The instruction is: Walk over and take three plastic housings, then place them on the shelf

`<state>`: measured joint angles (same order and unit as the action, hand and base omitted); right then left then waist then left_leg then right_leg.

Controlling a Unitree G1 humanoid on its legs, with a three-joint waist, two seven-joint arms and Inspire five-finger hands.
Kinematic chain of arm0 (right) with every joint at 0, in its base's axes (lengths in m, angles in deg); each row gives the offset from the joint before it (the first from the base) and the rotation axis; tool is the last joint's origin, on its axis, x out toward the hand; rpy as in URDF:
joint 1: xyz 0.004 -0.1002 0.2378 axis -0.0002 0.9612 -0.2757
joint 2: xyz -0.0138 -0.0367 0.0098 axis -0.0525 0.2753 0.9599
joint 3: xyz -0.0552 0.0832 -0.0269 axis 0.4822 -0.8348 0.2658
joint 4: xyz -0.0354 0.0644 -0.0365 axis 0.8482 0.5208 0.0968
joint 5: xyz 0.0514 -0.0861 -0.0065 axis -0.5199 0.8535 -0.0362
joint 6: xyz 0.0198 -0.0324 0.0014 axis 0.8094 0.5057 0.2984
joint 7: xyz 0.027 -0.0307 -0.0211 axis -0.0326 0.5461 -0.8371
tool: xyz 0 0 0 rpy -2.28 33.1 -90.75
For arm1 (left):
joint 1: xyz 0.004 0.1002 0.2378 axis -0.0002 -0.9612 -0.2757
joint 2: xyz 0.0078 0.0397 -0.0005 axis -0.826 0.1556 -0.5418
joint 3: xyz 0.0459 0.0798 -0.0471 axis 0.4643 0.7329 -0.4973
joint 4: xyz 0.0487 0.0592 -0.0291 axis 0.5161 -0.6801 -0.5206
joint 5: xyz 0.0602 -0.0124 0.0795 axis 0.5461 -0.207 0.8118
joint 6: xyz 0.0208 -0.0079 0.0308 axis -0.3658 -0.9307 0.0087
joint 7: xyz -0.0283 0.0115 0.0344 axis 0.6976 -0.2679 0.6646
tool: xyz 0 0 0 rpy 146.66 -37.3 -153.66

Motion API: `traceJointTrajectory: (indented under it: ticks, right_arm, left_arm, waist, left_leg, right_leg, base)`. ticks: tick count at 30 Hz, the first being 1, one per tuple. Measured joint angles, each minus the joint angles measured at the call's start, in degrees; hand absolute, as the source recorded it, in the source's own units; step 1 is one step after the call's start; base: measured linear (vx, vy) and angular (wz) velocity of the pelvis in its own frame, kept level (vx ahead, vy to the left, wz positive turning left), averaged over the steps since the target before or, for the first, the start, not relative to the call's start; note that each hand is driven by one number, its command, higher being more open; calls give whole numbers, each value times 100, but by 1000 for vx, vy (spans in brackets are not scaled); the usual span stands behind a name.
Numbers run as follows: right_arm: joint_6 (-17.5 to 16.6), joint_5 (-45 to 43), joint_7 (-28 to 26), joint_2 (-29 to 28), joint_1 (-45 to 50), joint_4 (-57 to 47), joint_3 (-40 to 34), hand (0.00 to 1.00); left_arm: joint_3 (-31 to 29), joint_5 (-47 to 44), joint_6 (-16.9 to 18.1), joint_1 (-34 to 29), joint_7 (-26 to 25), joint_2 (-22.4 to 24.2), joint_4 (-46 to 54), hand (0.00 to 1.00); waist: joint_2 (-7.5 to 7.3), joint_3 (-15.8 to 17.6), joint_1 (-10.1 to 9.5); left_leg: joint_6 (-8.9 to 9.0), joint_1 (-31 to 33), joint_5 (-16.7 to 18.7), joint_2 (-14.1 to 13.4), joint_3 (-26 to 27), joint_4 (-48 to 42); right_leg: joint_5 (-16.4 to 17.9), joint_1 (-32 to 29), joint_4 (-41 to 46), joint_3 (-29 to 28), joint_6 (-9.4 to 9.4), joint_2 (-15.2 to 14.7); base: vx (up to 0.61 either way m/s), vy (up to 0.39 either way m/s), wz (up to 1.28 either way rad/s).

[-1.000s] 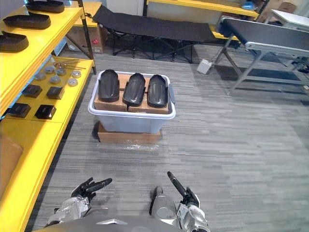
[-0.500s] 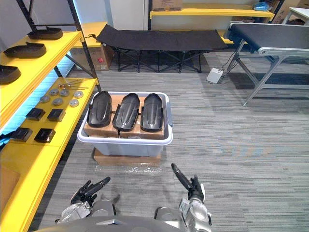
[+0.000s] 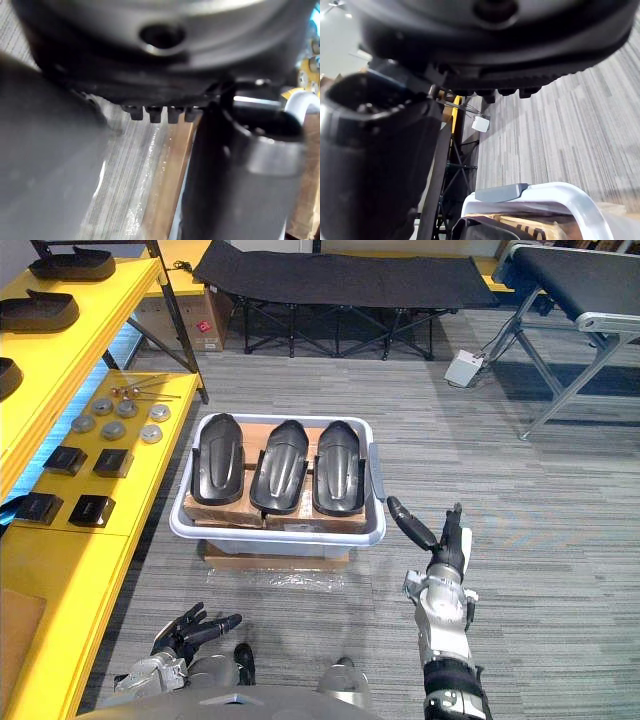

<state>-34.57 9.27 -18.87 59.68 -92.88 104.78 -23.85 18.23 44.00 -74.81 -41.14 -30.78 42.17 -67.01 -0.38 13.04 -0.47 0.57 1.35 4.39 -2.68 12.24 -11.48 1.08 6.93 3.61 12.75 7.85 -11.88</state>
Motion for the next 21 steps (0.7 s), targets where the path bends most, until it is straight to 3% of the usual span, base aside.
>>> traceJointTrajectory:
  ticks: [3,5,8,11,17,21]
  right_arm:
    - [358,-2,299,353,-698,357,-9,100]
    - [689,-32,367,753,-1385,832,-10,100]
    - [935,-132,347,1082,-2148,1333,10,100]
    - [1113,-318,329,1432,-2766,1778,252,100]
    - [1333,-369,114,1976,-3550,2252,457,100]
    - [1476,-441,6,1980,-3872,2632,658,100]
  left_arm:
    - [-5,-21,61,17,102,-2,108,100]
    - [-6,-40,108,168,267,4,181,100]
    - [-17,-98,144,380,362,-35,294,100]
    - [-13,-257,258,437,406,-125,422,100]
    - [54,-542,300,489,356,-190,378,100]
    - [105,-715,369,571,355,-175,293,100]
  waist:
    - [110,160,-35]
    - [290,524,-144]
    - [390,965,-266]
    - [399,1213,-424]
    - [470,1396,-609]
    - [478,1405,-684]
  left_leg:
    - [-57,554,147,-28,-263,-500]
    - [-42,1033,413,-104,-506,-1014]
    - [-65,1476,407,-115,-668,-1313]
    - [-102,1825,396,-118,-745,-1547]
    - [-255,2261,489,-70,-802,-1976]
    - [-279,2398,472,-2,-847,-1983]
  right_leg:
    - [-11,-218,37,188,19,9]
    - [-7,-368,100,304,24,105]
    - [23,-710,370,427,18,103]
    - [32,-1008,597,434,13,91]
    - [245,-1471,1251,436,47,-58]
    - [284,-1608,1343,470,65,-118]
  base:
    - [-122,34,34]
    - [-196,54,31]
    - [-245,80,25]
    - [-130,60,11]
    - [-51,63,8]
    - [-28,24,9]
